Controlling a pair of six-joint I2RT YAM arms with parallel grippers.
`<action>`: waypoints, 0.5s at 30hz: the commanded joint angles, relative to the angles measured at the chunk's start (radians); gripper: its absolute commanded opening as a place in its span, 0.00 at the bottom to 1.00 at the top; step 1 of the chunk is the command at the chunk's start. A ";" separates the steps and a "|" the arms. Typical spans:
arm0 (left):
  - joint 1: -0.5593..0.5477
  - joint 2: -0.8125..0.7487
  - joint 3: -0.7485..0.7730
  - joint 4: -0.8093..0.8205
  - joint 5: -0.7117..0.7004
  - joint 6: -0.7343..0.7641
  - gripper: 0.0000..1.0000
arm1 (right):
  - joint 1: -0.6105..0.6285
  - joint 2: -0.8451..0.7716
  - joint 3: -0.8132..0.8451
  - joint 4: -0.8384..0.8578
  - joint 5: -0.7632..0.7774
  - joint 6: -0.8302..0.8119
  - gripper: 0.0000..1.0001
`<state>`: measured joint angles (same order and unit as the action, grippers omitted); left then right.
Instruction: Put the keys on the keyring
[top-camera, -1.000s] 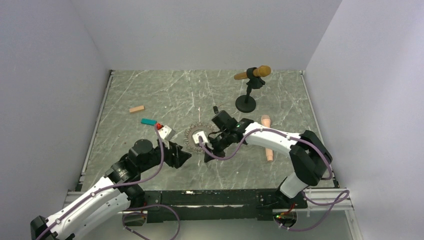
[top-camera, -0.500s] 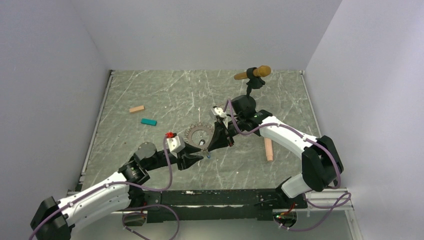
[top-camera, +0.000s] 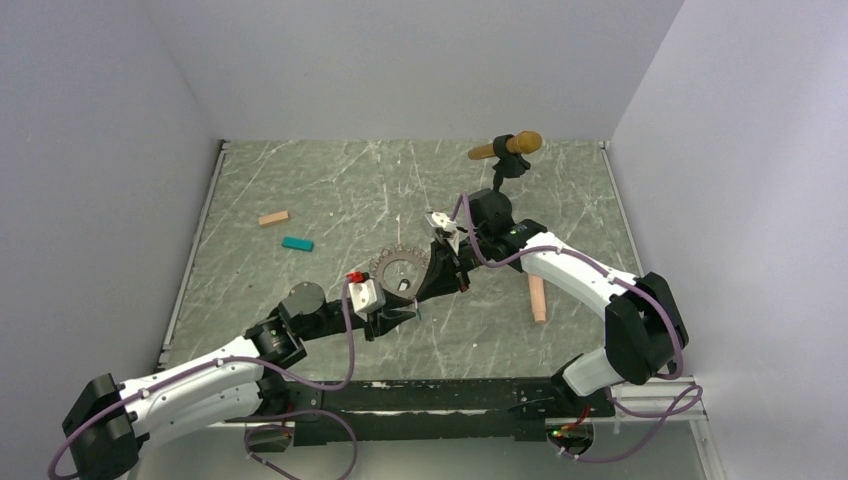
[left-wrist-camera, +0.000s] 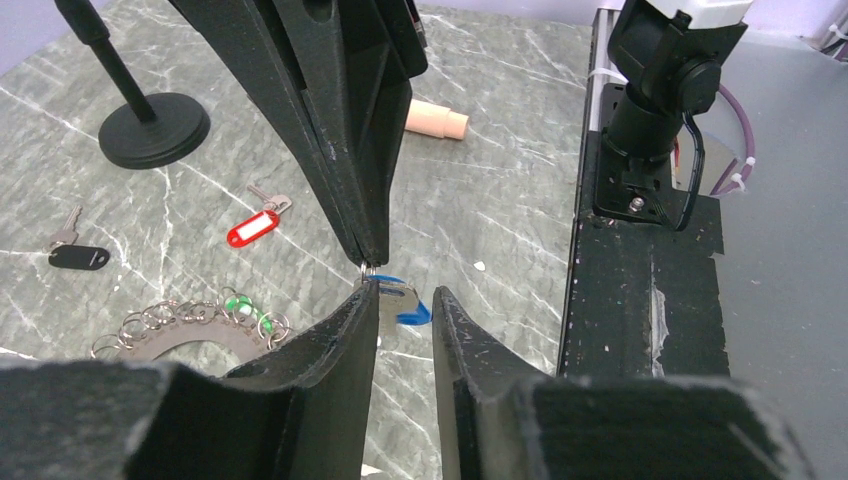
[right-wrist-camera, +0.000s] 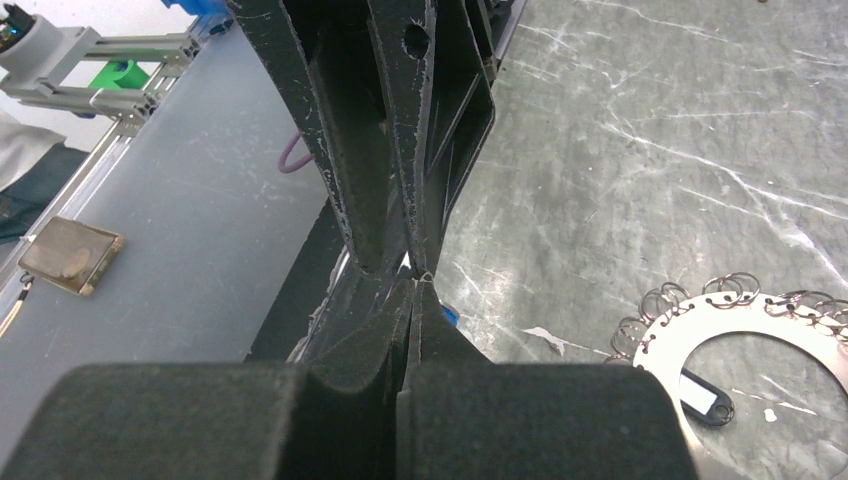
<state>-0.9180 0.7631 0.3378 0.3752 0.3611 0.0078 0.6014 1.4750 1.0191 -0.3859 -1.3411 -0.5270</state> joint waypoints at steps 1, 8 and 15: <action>-0.004 -0.001 0.042 0.009 -0.046 0.021 0.31 | -0.003 -0.028 -0.002 0.027 -0.058 -0.006 0.00; -0.004 -0.064 0.009 0.029 -0.051 0.013 0.30 | -0.003 -0.022 -0.004 0.027 -0.056 -0.009 0.00; -0.004 -0.038 0.013 -0.003 -0.068 0.016 0.29 | -0.003 -0.021 -0.003 0.028 -0.061 -0.007 0.00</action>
<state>-0.9199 0.7094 0.3428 0.3729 0.3065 0.0147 0.5987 1.4750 1.0187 -0.3862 -1.3460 -0.5270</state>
